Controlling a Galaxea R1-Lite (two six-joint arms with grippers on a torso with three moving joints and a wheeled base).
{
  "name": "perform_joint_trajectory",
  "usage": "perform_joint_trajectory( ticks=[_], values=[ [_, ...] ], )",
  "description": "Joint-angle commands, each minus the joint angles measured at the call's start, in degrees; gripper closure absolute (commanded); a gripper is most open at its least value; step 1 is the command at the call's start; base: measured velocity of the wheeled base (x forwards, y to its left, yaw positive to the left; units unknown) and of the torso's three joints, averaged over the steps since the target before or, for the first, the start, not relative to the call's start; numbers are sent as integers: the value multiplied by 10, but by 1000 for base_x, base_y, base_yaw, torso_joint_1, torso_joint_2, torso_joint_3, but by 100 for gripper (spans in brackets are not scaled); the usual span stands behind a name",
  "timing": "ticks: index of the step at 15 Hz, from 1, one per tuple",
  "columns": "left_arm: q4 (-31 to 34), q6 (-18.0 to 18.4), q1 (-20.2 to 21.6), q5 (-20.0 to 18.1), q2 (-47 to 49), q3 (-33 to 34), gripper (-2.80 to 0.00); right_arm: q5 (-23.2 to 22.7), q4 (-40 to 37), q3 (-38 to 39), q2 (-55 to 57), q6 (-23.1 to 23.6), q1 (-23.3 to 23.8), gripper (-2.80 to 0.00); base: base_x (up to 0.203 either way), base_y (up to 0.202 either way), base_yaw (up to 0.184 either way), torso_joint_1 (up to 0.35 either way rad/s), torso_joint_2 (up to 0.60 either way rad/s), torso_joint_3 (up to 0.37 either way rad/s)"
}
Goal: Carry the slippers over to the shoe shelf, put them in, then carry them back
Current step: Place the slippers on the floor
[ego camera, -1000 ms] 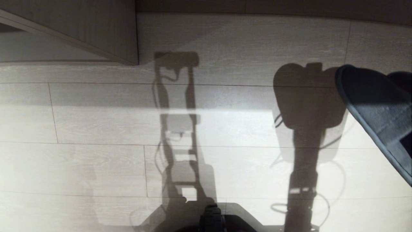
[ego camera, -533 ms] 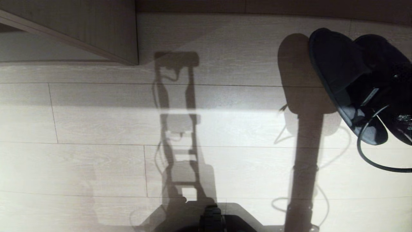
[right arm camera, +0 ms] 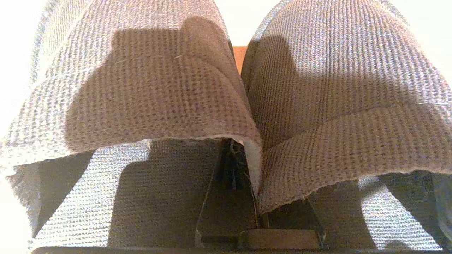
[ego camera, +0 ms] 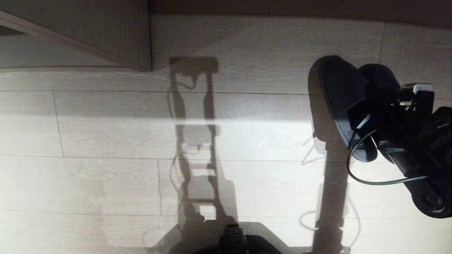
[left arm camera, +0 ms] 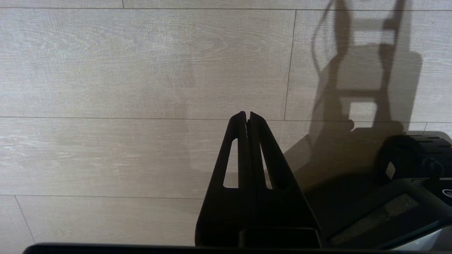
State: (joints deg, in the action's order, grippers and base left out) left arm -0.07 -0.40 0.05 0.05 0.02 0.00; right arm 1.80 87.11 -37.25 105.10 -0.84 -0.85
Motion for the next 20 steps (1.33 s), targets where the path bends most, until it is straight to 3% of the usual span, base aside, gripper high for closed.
perform_joint_trajectory(
  ticks=[1, 2, 14, 20],
  values=[
    [0, 0, 0, 0, -1, 0, 0, 0, 6, -3, 26, 0, 0, 0, 0, 0, 0, 0, 0, 0],
    [0, 1, 0, 0, -1, 0, 0, 0, 6, -2, 31, 0, 0, -280, 0, 0, 0, 0, 0, 0],
    [0, 0, 0, 0, -1, 0, 0, 2, -2, 93, -1, 17, 0, -280, 0, 0, 0, 0, 0, 0],
    [0, 0, 0, 0, -1, 0, 0, 6, -120, 109, -54, 39, 3, -280, 0, 0, 0, 0, 0, 0]
  ],
)
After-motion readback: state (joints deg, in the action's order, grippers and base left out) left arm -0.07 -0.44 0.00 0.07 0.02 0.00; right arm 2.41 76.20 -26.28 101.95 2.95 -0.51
